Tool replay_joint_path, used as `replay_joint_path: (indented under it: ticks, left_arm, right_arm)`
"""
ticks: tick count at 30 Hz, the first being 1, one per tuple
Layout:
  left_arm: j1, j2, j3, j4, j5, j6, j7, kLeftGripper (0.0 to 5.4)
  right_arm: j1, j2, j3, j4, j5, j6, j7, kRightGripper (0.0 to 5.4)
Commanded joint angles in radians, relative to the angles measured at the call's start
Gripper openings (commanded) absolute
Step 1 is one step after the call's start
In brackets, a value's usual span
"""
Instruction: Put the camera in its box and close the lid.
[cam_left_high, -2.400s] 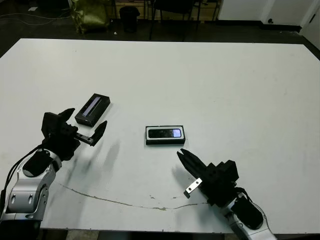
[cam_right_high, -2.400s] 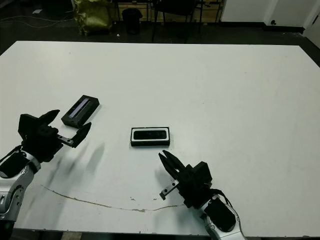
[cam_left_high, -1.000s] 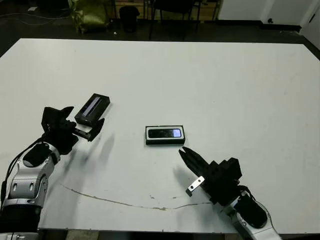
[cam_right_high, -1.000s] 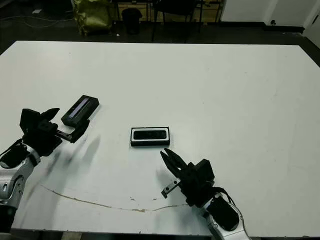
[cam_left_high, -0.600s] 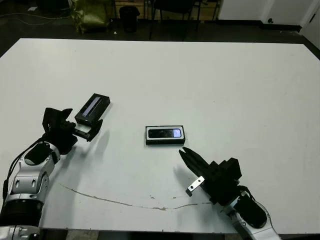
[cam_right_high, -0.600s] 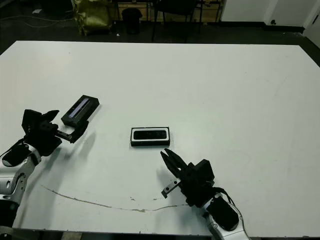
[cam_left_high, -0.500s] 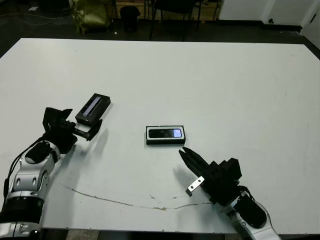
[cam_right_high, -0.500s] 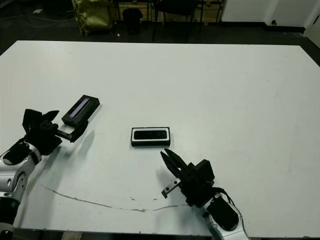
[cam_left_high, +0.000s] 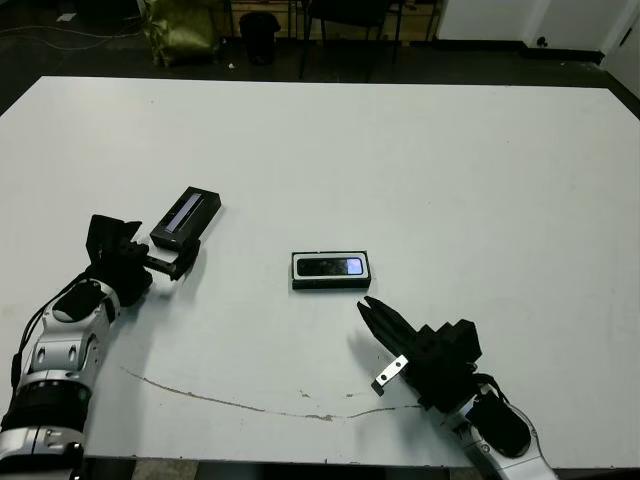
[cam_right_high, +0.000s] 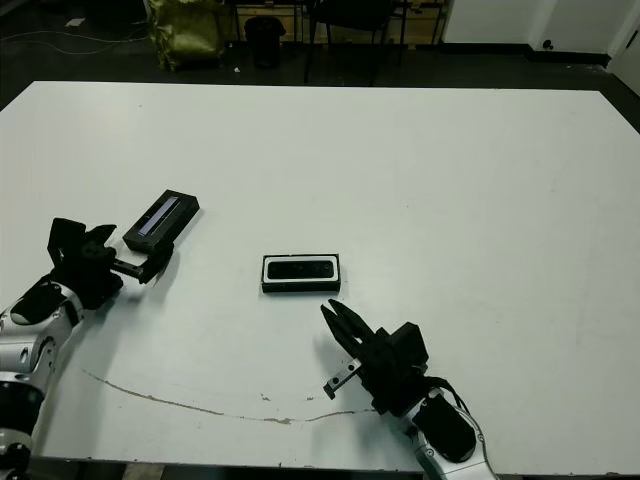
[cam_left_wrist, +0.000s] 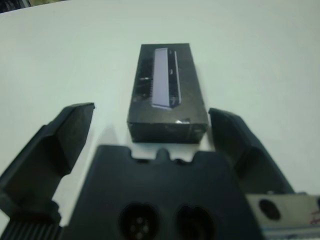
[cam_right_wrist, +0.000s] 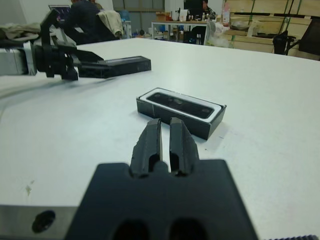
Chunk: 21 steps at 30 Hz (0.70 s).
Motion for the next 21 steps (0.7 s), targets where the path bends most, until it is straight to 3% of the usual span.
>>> replay_joint_path:
  ticks: [1,9,12,21]
  left_arm:
    - [-0.005,0.001,0.002,0.063,0.006,0.006,-0.012,5.38]
    - [-0.050,0.000,-0.010,0.169,0.028,-0.032,-0.024,5.38]
    - [-0.063,-0.005,-0.007,0.199,0.023,-0.028,-0.028,5.38]
    - [-0.088,-0.019,-0.011,0.251,0.026,-0.039,-0.026,5.38]
  right_arm:
    - [0.013,-0.012,0.002,-0.018,-0.004,0.024,-0.002,0.00]
    - [0.015,-0.010,0.004,-0.017,-0.018,0.003,-0.011,0.00]
    - [0.022,-0.016,0.005,-0.052,-0.012,0.050,-0.016,0.00]
    - [0.017,-0.008,0.004,-0.012,-0.006,0.012,-0.011,0.00]
